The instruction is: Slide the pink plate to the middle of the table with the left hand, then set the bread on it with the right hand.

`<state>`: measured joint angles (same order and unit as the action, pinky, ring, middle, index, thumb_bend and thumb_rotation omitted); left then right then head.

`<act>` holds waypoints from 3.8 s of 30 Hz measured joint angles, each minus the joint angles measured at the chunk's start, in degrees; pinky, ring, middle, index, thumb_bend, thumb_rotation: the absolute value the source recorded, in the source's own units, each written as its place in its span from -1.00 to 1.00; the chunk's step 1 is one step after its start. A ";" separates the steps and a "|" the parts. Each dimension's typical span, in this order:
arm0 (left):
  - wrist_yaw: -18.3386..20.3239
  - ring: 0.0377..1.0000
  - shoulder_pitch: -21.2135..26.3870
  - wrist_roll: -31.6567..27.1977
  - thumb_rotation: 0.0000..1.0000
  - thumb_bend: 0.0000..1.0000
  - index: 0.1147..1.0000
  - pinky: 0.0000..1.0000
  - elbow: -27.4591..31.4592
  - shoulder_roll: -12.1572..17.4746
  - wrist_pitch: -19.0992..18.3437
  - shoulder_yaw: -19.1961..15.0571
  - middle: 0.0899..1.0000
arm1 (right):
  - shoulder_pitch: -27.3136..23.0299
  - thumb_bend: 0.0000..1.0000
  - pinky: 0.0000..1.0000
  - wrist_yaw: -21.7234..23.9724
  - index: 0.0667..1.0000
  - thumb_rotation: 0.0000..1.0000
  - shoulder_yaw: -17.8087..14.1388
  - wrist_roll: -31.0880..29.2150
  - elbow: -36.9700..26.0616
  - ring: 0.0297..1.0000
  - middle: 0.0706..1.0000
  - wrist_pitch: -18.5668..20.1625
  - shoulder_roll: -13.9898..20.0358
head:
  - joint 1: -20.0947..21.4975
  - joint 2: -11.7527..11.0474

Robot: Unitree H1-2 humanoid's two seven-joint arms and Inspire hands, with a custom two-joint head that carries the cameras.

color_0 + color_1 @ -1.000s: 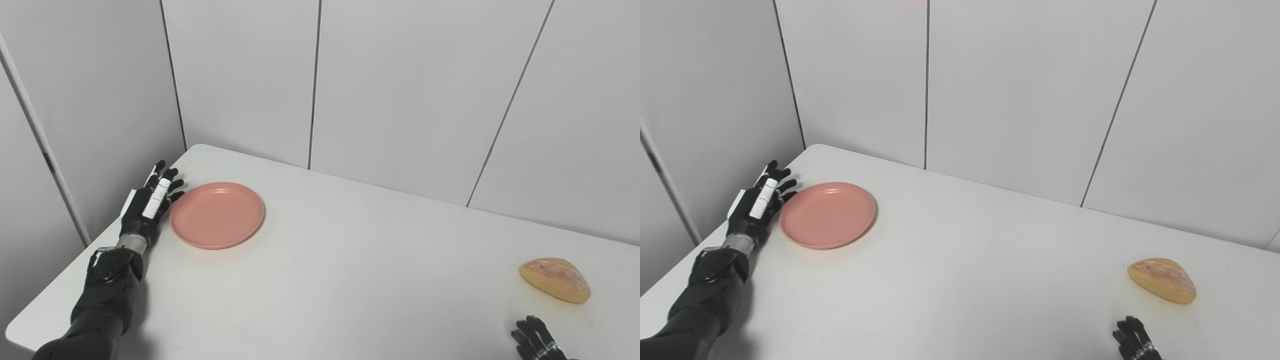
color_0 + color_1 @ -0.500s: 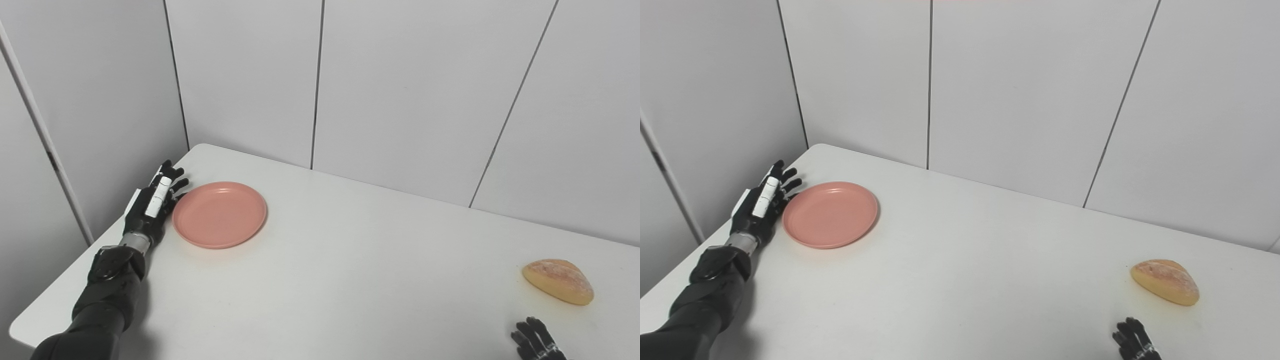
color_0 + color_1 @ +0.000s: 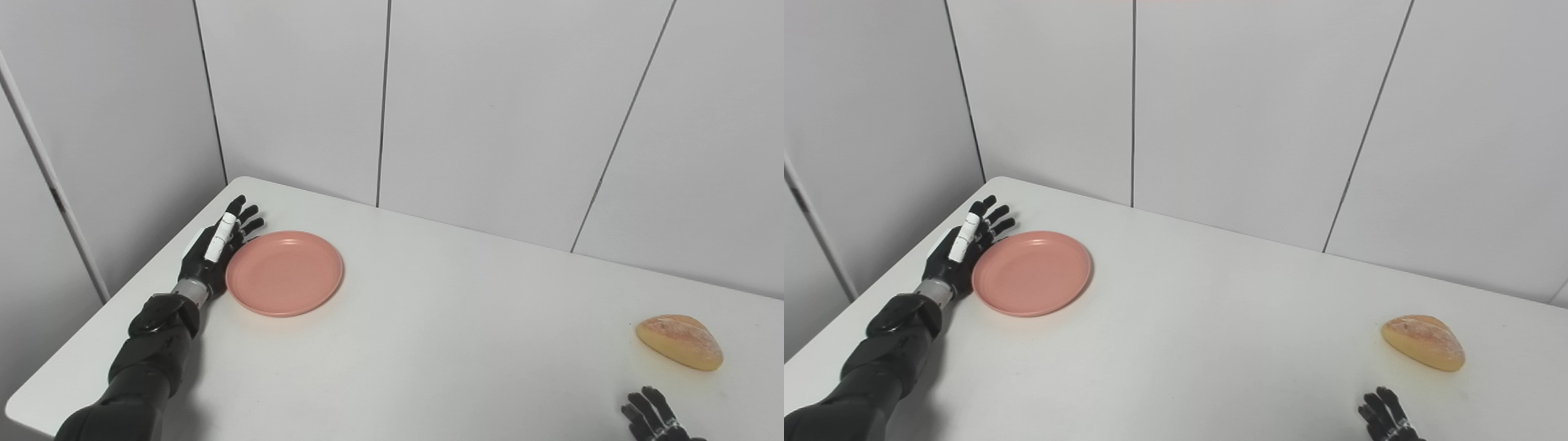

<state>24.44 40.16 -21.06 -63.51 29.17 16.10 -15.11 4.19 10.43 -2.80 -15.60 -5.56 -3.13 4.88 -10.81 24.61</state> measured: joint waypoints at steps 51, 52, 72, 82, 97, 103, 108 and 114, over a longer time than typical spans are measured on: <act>-11.68 1.00 -9.21 4.35 0.49 0.98 1.00 0.78 24.01 -12.22 -6.59 3.49 1.00 | 1.93 0.62 1.00 -1.08 0.75 1.00 0.73 0.49 -2.58 0.79 0.74 0.69 0.08 | 1.58 1.85; -12.18 1.00 -9.53 4.40 0.49 0.97 1.00 0.74 25.20 -12.86 -7.20 3.68 1.00 | 1.94 0.62 1.00 -1.10 0.75 1.00 0.82 0.52 -2.61 0.79 0.74 0.69 0.06 | 1.58 1.85; -12.83 0.92 -10.59 2.26 0.46 1.00 1.00 0.66 29.46 -16.80 -10.65 3.96 1.00 | 1.94 0.59 1.00 -1.24 0.77 1.00 1.22 0.45 -2.73 0.81 0.77 0.73 -0.02 | 2.46 2.29; -15.54 0.90 -12.36 2.52 0.53 1.00 1.00 0.60 33.51 -19.55 -11.64 4.32 1.00 | 1.95 0.60 1.00 -1.26 0.77 1.00 1.47 0.43 -2.80 0.81 0.76 0.76 -0.04 | 2.99 2.64; -18.01 0.96 -14.39 3.74 0.56 1.00 1.00 0.68 37.56 -22.86 -12.40 4.76 1.00 | 2.15 0.59 1.00 -1.81 0.74 1.00 1.92 0.47 -3.42 0.79 0.75 1.47 -0.43 | 4.40 3.43; -18.89 0.96 -15.85 5.02 0.59 0.97 1.00 0.67 40.25 -24.61 -12.47 5.77 1.00 | 2.15 0.63 1.00 -2.63 0.74 1.00 2.11 0.53 -3.87 0.79 0.74 2.48 -0.83 | 5.36 3.69; -19.91 0.95 -17.41 6.08 0.57 0.93 1.00 0.70 43.16 -26.64 -12.75 6.42 1.00 | 2.22 0.63 1.00 -3.00 0.75 1.00 2.49 0.85 -4.56 0.78 0.73 3.02 -0.83 | 6.07 4.04; -20.25 0.96 -18.93 6.06 0.53 0.91 1.00 0.74 46.01 -28.91 -14.55 7.15 1.00 | 2.30 0.65 1.00 -3.46 0.74 1.00 3.13 1.14 -4.91 0.76 0.72 3.37 -0.86 | 7.03 4.39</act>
<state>4.19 21.24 -15.00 -17.50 0.26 1.55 -7.97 6.49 6.96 0.33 -14.47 -10.47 0.24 4.02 -3.78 29.00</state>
